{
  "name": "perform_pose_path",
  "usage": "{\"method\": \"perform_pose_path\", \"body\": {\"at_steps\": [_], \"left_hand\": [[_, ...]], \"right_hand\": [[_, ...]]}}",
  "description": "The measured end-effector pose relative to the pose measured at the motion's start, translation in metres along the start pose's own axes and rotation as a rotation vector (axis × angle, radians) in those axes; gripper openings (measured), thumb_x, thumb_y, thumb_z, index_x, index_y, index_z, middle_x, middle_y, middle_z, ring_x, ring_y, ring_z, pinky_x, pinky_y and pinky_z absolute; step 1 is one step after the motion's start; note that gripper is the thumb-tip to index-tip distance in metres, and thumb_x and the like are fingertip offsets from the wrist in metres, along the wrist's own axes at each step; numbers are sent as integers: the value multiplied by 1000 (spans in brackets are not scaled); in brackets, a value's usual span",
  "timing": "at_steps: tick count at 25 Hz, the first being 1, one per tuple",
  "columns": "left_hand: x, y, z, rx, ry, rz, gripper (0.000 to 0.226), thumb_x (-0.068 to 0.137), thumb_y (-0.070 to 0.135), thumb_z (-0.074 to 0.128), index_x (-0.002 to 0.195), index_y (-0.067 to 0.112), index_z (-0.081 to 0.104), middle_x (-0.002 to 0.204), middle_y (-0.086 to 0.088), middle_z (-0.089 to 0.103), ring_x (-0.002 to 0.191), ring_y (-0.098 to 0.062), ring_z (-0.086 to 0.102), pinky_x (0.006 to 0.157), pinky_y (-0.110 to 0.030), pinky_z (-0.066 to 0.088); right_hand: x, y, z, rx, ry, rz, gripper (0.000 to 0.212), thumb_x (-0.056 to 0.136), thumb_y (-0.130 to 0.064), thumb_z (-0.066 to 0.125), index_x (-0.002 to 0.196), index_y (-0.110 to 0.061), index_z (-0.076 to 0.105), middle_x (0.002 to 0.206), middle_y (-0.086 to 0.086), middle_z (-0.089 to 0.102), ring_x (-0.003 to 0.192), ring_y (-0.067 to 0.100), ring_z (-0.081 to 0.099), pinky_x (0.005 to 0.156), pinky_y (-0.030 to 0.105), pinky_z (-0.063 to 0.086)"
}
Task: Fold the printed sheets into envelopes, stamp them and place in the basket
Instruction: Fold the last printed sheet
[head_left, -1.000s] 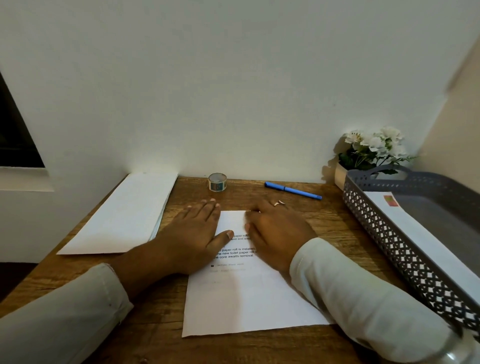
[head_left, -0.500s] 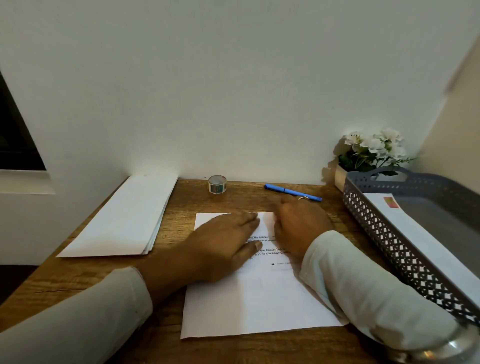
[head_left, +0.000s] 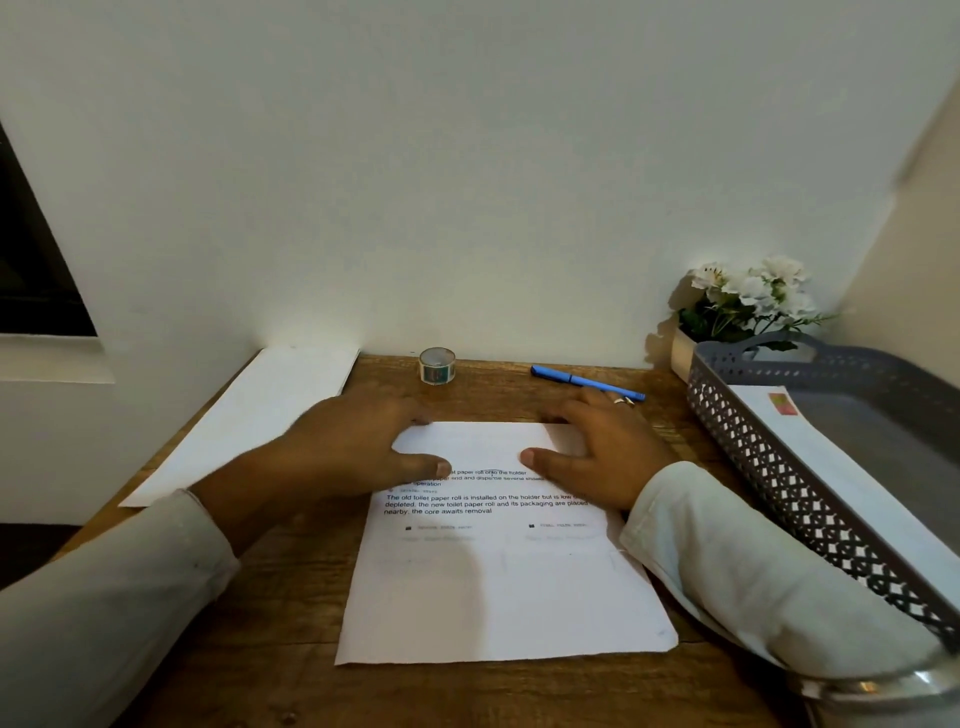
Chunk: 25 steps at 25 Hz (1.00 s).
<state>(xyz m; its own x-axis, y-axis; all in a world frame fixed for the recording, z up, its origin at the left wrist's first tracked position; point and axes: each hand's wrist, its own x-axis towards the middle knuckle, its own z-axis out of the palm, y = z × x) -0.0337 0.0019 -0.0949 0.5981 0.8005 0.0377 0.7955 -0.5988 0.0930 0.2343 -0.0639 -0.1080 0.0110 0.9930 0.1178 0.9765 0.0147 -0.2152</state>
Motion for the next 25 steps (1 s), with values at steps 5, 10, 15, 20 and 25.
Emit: {"method": "perform_pose_path", "body": {"at_steps": [5, 10, 15, 20, 25], "left_hand": [[1, -5, -2, -189, 14, 24, 78, 60, 89, 57, 123, 42, 59, 106, 25, 53, 102, -2, 53, 89, -32, 50], [0, -6, -2, -249, 2, -2, 82, 52, 90, 60, 118, 41, 62, 105, 26, 53, 102, 1, 53, 92, -31, 51], [-3, -1, -3, -327, -19, -16, 56, 73, 60, 78, 120, 40, 56, 119, 20, 51, 112, -6, 52, 97, -32, 50], [-4, -3, 5, -457, 92, -52, 87, 71, 57, 82, 143, 49, 35, 136, 21, 49, 116, -7, 54, 99, -32, 51], [-3, 1, 4, -485, 439, 9, 29, 85, 24, 77, 109, 36, 65, 109, 20, 64, 100, -5, 59, 86, -27, 53]], "right_hand": [[0, -2, 2, 148, -3, -57, 84, 66, -81, 58, 135, -34, 56, 134, -13, 57, 125, 12, 51, 106, 41, 46], [0, -4, 3, 217, 6, -79, 72, 73, -65, 76, 134, -31, 58, 134, -13, 58, 124, 10, 52, 107, 38, 46], [-2, -7, 2, 440, 61, -34, 55, 75, -36, 86, 122, -39, 57, 122, -18, 58, 115, 6, 55, 100, 30, 48], [3, -3, 4, 554, 306, -103, 33, 81, -8, 78, 102, -32, 69, 107, -16, 68, 105, 0, 61, 96, 19, 46], [4, 2, 1, 503, 470, -262, 19, 81, -1, 73, 91, -17, 71, 93, -9, 67, 92, 4, 62, 83, 23, 51]]}}
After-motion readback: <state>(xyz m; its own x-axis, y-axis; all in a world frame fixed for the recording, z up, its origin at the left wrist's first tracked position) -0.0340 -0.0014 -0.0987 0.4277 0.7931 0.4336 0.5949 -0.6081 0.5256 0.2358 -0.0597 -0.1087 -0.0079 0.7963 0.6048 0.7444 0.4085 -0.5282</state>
